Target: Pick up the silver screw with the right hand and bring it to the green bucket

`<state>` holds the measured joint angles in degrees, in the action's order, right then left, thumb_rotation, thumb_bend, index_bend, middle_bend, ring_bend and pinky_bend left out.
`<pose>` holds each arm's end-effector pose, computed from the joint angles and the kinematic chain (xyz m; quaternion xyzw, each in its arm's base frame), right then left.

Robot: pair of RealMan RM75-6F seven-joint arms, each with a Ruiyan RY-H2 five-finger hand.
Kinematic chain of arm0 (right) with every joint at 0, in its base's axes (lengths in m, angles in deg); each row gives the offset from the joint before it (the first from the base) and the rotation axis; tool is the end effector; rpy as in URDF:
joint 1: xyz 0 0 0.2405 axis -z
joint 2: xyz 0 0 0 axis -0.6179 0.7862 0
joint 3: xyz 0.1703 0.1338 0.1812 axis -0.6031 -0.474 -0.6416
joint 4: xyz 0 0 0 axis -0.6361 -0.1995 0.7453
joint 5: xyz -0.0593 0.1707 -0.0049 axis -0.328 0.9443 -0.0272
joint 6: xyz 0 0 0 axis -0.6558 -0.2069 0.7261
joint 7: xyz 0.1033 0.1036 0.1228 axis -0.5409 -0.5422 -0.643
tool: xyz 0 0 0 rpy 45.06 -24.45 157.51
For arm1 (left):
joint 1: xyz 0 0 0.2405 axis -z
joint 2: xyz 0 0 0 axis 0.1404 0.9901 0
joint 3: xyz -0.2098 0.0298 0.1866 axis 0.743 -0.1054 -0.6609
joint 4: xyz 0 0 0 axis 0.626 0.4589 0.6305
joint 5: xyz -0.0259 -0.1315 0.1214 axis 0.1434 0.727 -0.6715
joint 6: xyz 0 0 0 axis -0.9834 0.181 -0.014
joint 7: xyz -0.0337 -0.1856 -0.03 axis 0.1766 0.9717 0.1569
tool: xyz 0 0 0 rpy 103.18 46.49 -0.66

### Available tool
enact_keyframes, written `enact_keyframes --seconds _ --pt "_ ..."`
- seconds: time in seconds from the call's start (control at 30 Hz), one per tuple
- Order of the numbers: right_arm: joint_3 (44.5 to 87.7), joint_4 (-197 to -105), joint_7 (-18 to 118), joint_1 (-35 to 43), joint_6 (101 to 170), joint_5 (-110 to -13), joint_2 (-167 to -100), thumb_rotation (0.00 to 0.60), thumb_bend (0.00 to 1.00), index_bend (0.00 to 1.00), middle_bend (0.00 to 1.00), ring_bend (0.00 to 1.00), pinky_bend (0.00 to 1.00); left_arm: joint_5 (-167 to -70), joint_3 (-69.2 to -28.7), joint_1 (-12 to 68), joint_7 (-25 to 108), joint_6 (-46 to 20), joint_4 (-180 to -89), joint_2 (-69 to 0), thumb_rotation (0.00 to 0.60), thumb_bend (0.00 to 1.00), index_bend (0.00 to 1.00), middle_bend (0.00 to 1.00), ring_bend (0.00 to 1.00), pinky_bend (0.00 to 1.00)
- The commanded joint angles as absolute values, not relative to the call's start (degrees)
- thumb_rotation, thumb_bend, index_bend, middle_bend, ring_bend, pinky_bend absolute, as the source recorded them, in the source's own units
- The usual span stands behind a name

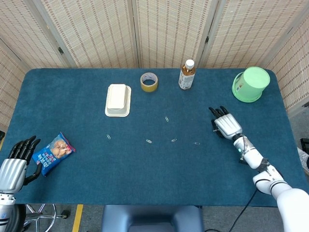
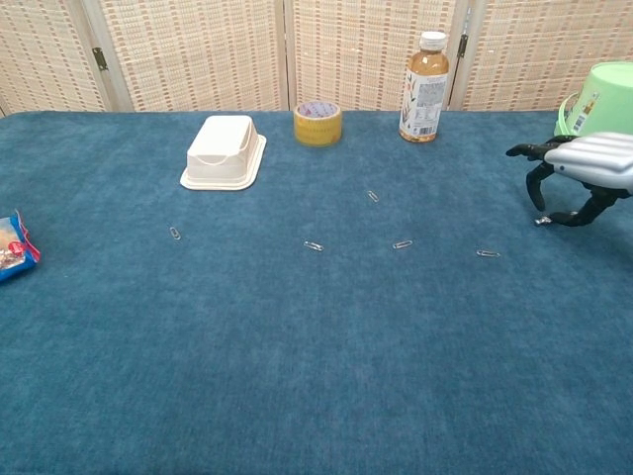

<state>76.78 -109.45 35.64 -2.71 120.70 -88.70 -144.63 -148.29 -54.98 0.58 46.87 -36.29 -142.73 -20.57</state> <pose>-0.3021 -0.4510 0.0306 0.7911 -0.2783 0.2378 0.4901 -0.3184 0.2486 0.1818 -0.6279 -0.3338 -0.4242 0.5607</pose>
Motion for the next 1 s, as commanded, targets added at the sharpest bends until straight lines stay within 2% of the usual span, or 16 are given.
enact_keyframes --seconds 0.03,0.27,1.0 --pt "76.82 -109.39 36.03 -2.29 121.15 -88.46 -144.92 0.600 0.42 0.49 0.03 0.09 0.00 -148.24 -54.98 0.54 46.81 -36.35 -142.82 -20.52 0.600 0.52 0.07 0.07 0.10 0.13" --pt "77.17 -108.76 36.22 -1.35 121.79 -88.13 -145.36 0.600 0.42 0.44 0.01 0.09 0.00 -148.22 -55.00 0.56 46.88 -36.36 -142.78 -20.48 0.600 0.52 0.07 0.07 0.10 0.13" --pt "77.12 -102.49 34.54 -1.16 122.17 -87.59 -150.14 0.600 0.42 0.46 0.03 0.12 0.00 -147.85 -54.97 0.78 47.19 -35.91 -142.49 -20.48 0.600 0.52 0.07 0.07 0.10 0.13"
